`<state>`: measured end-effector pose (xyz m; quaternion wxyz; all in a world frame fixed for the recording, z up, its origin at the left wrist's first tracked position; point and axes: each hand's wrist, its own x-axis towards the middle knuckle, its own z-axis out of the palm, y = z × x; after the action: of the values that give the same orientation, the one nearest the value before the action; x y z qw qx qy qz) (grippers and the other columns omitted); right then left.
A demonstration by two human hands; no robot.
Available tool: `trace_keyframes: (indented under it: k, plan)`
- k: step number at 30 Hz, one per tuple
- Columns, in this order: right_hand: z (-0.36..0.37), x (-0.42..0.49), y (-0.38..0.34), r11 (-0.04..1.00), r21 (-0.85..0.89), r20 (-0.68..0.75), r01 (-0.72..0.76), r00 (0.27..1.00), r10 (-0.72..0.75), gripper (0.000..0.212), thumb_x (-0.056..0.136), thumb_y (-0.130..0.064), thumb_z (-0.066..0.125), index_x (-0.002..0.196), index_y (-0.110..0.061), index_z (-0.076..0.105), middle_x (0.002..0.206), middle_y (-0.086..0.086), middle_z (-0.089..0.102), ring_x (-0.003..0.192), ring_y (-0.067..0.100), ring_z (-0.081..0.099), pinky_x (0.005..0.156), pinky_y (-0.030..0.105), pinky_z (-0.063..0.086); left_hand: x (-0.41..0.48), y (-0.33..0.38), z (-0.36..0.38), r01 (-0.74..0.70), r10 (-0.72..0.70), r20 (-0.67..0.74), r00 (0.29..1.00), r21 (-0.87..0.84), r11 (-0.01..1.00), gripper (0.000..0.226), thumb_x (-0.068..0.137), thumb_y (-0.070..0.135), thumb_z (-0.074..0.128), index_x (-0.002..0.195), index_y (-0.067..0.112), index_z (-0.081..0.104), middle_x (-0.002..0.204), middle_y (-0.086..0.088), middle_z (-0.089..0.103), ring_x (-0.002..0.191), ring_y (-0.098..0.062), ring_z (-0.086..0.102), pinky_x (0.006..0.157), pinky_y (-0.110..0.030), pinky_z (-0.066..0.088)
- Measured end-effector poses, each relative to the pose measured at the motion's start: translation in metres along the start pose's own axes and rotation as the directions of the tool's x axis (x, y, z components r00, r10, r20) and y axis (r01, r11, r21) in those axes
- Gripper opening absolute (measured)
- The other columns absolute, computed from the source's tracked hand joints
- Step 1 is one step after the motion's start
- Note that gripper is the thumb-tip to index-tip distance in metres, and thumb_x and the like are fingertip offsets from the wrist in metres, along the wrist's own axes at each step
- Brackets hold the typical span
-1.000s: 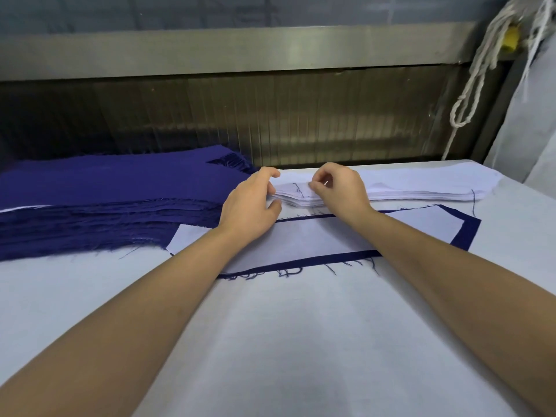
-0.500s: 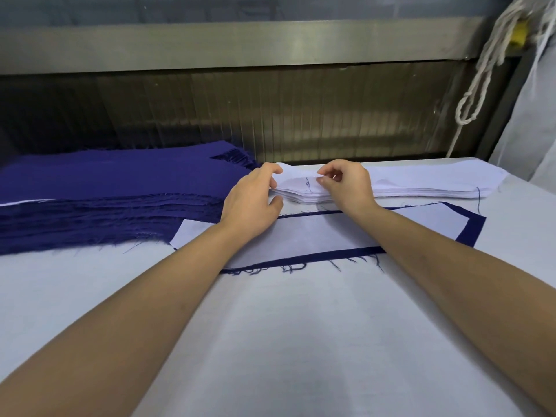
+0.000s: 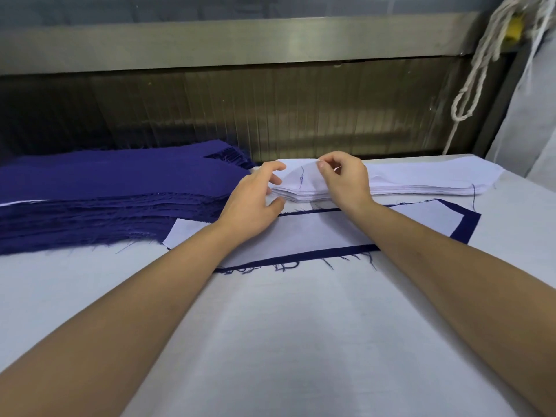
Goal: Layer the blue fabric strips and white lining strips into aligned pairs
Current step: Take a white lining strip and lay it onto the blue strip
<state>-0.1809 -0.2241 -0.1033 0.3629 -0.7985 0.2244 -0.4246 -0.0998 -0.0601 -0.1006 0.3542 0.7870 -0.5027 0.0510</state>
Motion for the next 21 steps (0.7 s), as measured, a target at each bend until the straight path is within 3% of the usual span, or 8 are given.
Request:
trace_keyframes:
  k: [4,7,9,13,16,21]
  plan:
    - [-0.003,-0.001,-0.005,0.998,0.062,-0.108,-0.008,0.994,0.014,0.013,0.091,-0.016,0.054,0.081,-0.02,0.062,0.089,0.002,0.058,0.07,0.004,0.049,0.064,0.011,0.037,-0.002,0.005,0.0,0.017,-0.015,0.024,1.0,-0.096,0.995,0.053,0.089,0.011,0.058,0.135,0.026,0.038,0.116,0.003,0.056,0.097,-0.014,0.05,0.08,-0.021,0.038]
    - [-0.005,-0.004,-0.009,0.993,0.114,-0.112,0.007,0.994,0.006,0.012,0.089,-0.014,0.056,0.083,-0.016,0.066,0.082,0.0,0.062,0.072,0.008,0.053,0.068,0.02,0.044,-0.003,0.016,-0.002,0.091,-0.068,0.081,0.994,-0.325,0.942,0.055,0.09,0.012,0.059,0.135,0.034,0.037,0.112,0.0,0.063,0.088,-0.005,0.056,0.071,-0.01,0.039]
    - [-0.006,-0.007,-0.013,0.993,0.119,-0.092,0.02,0.996,-0.009,0.012,0.09,-0.016,0.058,0.087,-0.014,0.069,0.079,-0.002,0.064,0.073,0.011,0.055,0.07,0.025,0.046,-0.002,0.027,-0.004,0.185,-0.131,0.138,0.982,-0.534,0.825,0.058,0.09,0.015,0.06,0.134,0.041,0.034,0.105,0.003,0.069,0.086,0.0,0.06,0.073,-0.012,0.043]
    - [-0.005,-0.01,-0.017,0.998,-0.002,-0.068,0.069,0.995,-0.069,0.017,0.091,-0.023,0.058,0.097,-0.016,0.072,0.073,-0.005,0.062,0.061,0.007,0.048,0.062,0.024,0.043,0.006,0.038,-0.01,0.305,-0.199,0.233,0.952,-0.772,0.557,0.064,0.087,0.026,0.062,0.135,0.049,0.027,0.115,-0.002,0.068,0.093,-0.015,0.06,0.076,-0.025,0.043]
    - [-0.002,-0.012,-0.018,0.993,-0.067,-0.034,0.094,0.995,-0.097,0.019,0.092,-0.025,0.058,0.102,-0.017,0.072,0.069,-0.007,0.059,0.056,0.007,0.046,0.062,0.023,0.042,0.007,0.037,-0.011,0.383,-0.208,0.327,0.922,-0.852,0.356,0.062,0.095,0.026,0.051,0.144,0.046,0.019,0.125,-0.006,0.06,0.096,-0.019,0.061,0.077,-0.027,0.045]
    - [-0.001,-0.016,-0.022,0.991,-0.068,-0.008,0.119,0.993,-0.12,0.019,0.094,-0.025,0.055,0.105,-0.017,0.068,0.068,0.001,0.066,0.064,0.016,0.061,0.069,0.033,0.053,0.01,0.032,-0.012,0.389,-0.244,0.344,0.907,-0.906,0.168,0.059,0.093,0.027,0.051,0.144,0.043,0.024,0.144,0.005,0.038,0.105,-0.023,0.059,0.08,-0.028,0.047]
